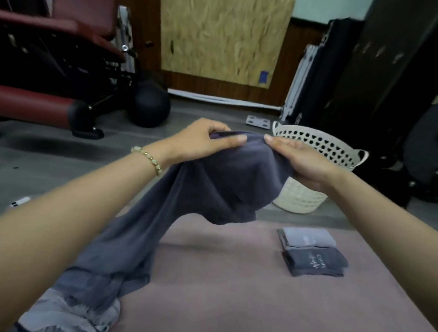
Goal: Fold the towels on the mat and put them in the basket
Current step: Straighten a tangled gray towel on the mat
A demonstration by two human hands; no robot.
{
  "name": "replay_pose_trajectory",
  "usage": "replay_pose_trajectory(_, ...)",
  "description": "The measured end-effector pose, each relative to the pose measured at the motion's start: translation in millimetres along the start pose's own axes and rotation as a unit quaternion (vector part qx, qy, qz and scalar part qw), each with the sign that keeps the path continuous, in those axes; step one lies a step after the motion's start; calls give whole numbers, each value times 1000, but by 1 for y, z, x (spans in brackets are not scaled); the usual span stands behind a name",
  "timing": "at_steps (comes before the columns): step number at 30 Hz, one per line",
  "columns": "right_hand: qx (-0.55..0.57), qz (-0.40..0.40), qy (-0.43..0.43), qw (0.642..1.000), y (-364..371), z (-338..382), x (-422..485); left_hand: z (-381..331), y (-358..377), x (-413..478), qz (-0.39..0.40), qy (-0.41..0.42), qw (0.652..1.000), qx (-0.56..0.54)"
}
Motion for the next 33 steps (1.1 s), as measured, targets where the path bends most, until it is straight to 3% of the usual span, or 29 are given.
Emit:
replay_pose_trajectory(4, -23, -50, -6, 998, -25, 33, -45, -62, 30, 2, 58, -14, 997, 40)
replay_pose_trajectory(9, 97, -67, 46, 992, -52, 22, -99, -109, 66, 5, 19, -46, 994, -100)
replay_pose_trajectory(13, 155, -21, 67, 985, -68, -14, -137, -116, 101, 14, -20, -100, 974, -202)
replay_pose_trajectory(16, 156, 29, 121, 980, -72, -56, -155, -104, 133, 27, -26, -139, 960, -242)
replay_pose_trajectory(23, 224, 9, 232, 947, -100, -140, -178, -22, 222, 46, 35, -272, 937, -215)
replay_pose_trajectory(29, 274, -37, 288, 917, -148, -225, -182, 43, 317, 71, 94, -341, 897, -264)
replay_pose_trajectory(33, 272, -56, 316, 907, -185, -283, -182, 73, 385, 96, 176, -357, 875, -275)
Point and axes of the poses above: each hand's wrist, its own x-axis towards the middle knuckle, its own y-axis out of the palm, z = x × y, the point moved 4 cm from there along x, towards the middle knuckle, and after that the axes turned 1 degree about z, right-handed, at the moved point
